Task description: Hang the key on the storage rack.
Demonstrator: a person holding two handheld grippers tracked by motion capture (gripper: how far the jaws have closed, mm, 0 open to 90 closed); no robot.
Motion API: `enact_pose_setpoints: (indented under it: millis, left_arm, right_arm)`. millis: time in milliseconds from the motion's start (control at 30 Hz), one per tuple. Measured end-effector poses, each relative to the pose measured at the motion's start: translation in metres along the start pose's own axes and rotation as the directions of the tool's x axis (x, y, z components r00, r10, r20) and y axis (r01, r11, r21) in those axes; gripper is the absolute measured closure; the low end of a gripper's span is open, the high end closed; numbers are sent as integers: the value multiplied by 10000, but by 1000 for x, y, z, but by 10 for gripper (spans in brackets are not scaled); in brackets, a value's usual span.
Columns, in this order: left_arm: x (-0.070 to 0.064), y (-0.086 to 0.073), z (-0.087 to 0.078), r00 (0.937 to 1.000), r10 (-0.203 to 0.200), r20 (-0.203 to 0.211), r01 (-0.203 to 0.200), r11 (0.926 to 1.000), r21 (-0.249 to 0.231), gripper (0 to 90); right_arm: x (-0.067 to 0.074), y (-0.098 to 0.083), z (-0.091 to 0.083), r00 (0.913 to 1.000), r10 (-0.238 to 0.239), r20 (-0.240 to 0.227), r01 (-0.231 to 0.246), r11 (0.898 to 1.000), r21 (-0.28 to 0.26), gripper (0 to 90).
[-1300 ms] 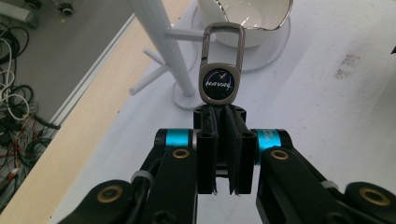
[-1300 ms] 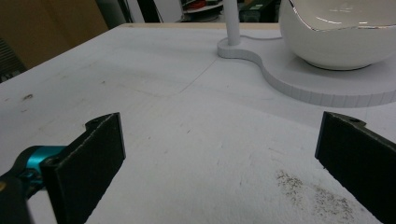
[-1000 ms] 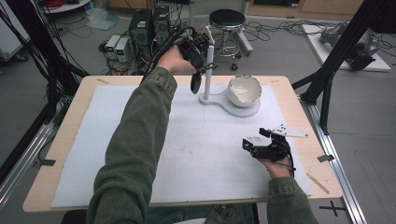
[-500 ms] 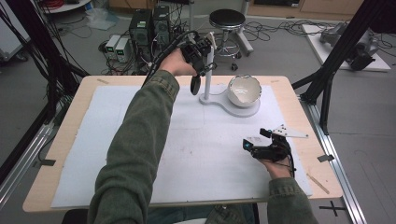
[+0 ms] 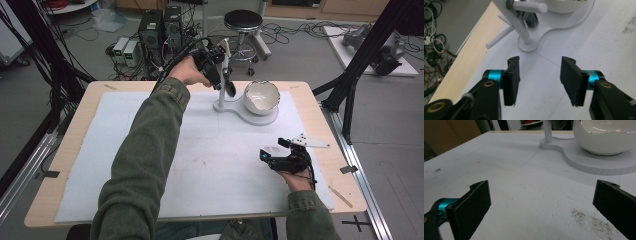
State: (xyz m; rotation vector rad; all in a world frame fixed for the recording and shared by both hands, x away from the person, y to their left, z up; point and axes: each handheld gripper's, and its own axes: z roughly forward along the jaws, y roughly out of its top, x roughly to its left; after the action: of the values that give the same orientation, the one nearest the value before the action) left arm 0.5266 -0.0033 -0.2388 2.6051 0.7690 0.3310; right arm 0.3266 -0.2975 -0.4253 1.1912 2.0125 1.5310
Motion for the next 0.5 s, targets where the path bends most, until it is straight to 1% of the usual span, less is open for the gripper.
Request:
enact_pose_setpoints:
  millis: [67, 100, 167, 200, 233, 267, 300, 333, 367, 433, 500]
  left_arm:
    - [0, -3, 1, 10000, -71, -9, 71, 10000, -3, 401]
    - [-1, -5, 1, 10000, -16, -8, 16, 10000, -57, 352]
    - [-3, -10, -2, 10000, 49, 17, -49, 9985, -537, 230]
    - [-4, -14, -3, 9999, 26, 147, -15, 9973, -733, 169]
    - [-4, -17, -3, 9995, 20, 310, 6, 9965, -831, 112]
    - [-5, -20, -3, 9992, 50, 404, -14, 9960, -893, 81]
    - [-6, -23, -4, 9991, 127, 398, -94, 9967, -804, 55]
    - [-6, -26, -4, 9991, 134, 393, -100, 9964, -844, 37]
    - [-7, -28, -5, 9991, 39, 430, 0, 9959, -908, 17]
    - [-7, -33, -7, 9985, -64, 535, 122, 9942, -1072, 17]
    - [-9, -37, -10, 9984, -208, 519, 268, 9927, -1180, 17]
  right_arm:
    - [0, 0, 0, 10000, 21, 0, -21, 10000, -16, 6]
    - [0, 0, 0, 10000, 34, 1, -34, 10000, -39, 6]
    - [0, 0, 0, 10000, -9, -29, 9, 10000, -38, 6]
    - [0, 0, 1, 10000, 78, -33, -78, 10000, 4, 6]
    - [0, 0, 1, 10000, 47, -24, -47, 10000, -7, 6]
    - [-1, 0, 2, 10000, 57, -60, -57, 10000, -19, 6]
    - [-1, 1, 2, 10000, 37, -87, -37, 10000, -57, 6]
    - [0, 1, 3, 9999, 73, -97, -73, 10000, -54, 6]
    - [0, 1, 3, 9999, 86, -102, -87, 9999, -57, 6]
    - [0, 1, 3, 9999, 67, -149, -68, 10000, -41, 6]
    - [0, 1, 3, 9999, 28, -145, -29, 10000, -84, 6]
